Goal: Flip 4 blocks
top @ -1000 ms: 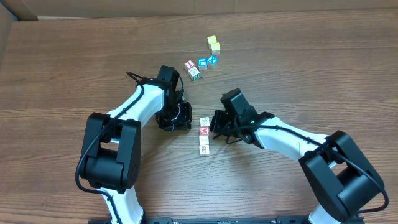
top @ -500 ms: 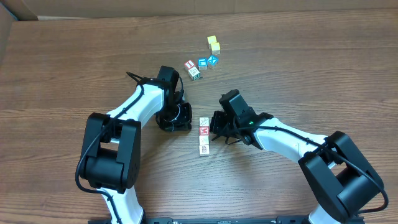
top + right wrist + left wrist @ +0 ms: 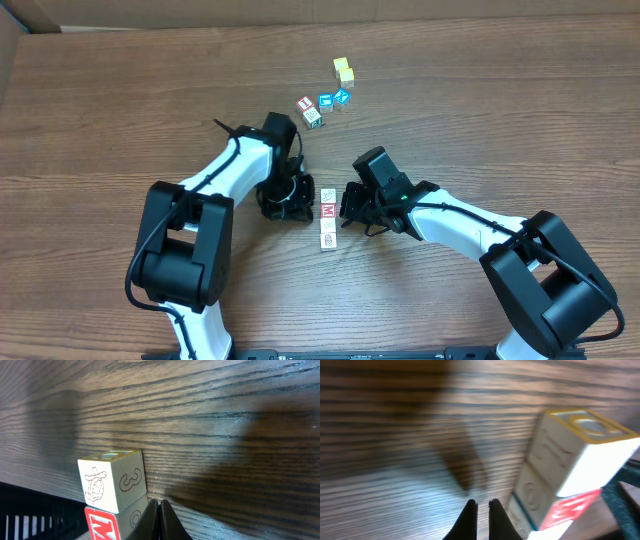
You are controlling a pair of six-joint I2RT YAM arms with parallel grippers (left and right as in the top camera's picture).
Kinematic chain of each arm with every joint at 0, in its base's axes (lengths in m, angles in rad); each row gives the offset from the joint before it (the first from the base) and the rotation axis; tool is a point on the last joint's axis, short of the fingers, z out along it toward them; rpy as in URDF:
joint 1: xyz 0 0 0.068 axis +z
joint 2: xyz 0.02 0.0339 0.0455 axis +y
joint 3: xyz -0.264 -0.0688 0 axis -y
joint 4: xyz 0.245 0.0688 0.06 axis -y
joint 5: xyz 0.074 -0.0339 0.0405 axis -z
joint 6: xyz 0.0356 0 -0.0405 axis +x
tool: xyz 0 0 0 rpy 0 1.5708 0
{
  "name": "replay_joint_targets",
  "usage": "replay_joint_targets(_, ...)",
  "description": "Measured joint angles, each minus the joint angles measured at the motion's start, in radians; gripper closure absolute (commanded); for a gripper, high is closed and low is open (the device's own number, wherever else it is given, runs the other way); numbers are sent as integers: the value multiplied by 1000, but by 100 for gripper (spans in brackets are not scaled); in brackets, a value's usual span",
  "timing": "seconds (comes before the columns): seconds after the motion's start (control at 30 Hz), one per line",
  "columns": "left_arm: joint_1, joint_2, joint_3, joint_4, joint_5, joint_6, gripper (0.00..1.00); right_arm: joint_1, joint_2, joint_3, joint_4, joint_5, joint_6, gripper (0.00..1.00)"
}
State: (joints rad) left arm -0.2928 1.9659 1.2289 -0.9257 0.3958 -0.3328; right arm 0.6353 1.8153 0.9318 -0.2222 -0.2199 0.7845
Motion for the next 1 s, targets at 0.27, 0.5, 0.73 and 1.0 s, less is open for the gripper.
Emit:
replay_joint_targets(0.27,-18,0,0,16,21,0,96,0,0,0,-8,-4,0,96)
replay_joint_targets(0.5,-18,0,0,13,26,0,96,0,0,0,-18,-31,0,96)
replay_joint_targets(0.73,-18,0,0,-8,31,0,96,0,0,0,-18,-39,1,96)
replay_joint_targets(1.0,-18,0,0,-10,32,0,96,0,0,0,-18,-39,0,96)
